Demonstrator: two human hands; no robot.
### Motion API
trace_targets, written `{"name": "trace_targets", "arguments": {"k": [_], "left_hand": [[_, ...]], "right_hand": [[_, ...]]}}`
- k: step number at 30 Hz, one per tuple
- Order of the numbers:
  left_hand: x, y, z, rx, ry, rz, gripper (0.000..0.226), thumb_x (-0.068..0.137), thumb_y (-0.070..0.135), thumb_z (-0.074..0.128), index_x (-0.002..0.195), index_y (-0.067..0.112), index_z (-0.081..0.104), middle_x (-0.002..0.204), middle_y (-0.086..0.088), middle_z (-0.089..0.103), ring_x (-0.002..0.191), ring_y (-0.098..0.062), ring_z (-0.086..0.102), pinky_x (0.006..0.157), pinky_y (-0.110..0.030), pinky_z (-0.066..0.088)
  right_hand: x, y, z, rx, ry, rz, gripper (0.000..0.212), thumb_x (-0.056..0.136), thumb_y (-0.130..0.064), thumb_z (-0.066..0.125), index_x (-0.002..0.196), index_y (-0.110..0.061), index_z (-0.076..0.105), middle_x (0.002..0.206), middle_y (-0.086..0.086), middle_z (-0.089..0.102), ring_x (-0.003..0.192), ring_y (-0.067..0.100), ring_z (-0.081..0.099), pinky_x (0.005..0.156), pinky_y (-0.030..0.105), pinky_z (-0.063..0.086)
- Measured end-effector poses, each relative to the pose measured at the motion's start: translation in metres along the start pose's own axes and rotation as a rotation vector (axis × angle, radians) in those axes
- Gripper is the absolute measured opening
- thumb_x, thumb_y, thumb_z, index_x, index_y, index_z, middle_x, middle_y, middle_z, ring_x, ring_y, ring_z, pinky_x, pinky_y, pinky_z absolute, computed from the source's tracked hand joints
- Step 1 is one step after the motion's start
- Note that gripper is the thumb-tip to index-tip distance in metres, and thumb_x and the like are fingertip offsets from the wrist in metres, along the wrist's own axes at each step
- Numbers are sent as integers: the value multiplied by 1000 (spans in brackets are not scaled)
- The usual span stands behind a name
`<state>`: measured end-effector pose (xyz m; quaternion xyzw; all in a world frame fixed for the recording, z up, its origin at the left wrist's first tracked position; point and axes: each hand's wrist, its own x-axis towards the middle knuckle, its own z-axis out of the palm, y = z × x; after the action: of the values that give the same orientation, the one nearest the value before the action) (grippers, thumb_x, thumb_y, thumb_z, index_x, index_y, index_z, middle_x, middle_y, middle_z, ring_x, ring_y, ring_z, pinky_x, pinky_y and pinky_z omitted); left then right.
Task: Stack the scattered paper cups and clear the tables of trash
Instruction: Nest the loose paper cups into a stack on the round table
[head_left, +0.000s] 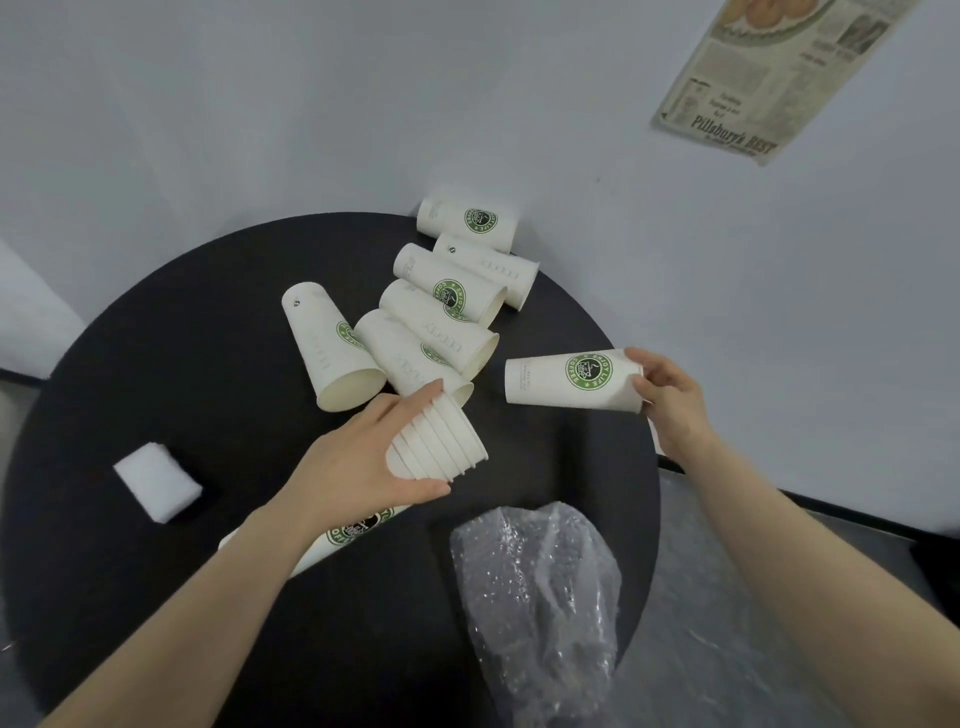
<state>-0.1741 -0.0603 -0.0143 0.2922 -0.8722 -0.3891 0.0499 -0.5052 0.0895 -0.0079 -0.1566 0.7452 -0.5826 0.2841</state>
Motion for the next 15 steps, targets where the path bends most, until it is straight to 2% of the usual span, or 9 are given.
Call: {"name": "trace_targets", "arguments": {"k": [4, 8, 12, 15], "left_hand": [[-12, -2, -2, 23, -12, 3, 96, 64, 72, 65, 135, 70, 0, 121, 32, 32, 105, 2, 44, 78, -26, 43], [-26, -5, -5, 67, -18, -2, 96, 67, 70, 65, 138, 65, 0, 124, 26, 33, 109, -1, 46, 78, -27, 44], [-40, -10, -10, 84, 8, -15, 96, 70, 66, 66, 142, 58, 4, 132, 21, 33, 114, -4, 47, 84, -31, 47], [-51, -10, -15, 119, -12, 6, 96, 71, 63, 67, 144, 55, 5, 132, 20, 33, 115, -5, 46, 85, -32, 49]], "right_hand": [[-36, -24, -8, 85, 10, -53, 39, 92, 12, 41, 103, -19, 63, 100, -3, 65, 89, 13, 62, 68, 28, 48], [-69, -36, -1, 127, -83, -108, 39, 92, 12, 41, 104, -18, 63, 104, 1, 65, 93, 16, 61, 76, 34, 47], [-97, -42, 17, 130, -218, -156, 36, 91, 10, 44, 105, -17, 64, 96, -8, 71, 88, 12, 64, 70, 25, 53], [-113, -41, 35, 69, -273, -184, 34, 91, 7, 48, 103, -18, 66, 96, -7, 73, 89, 11, 66, 75, 23, 54]]}}
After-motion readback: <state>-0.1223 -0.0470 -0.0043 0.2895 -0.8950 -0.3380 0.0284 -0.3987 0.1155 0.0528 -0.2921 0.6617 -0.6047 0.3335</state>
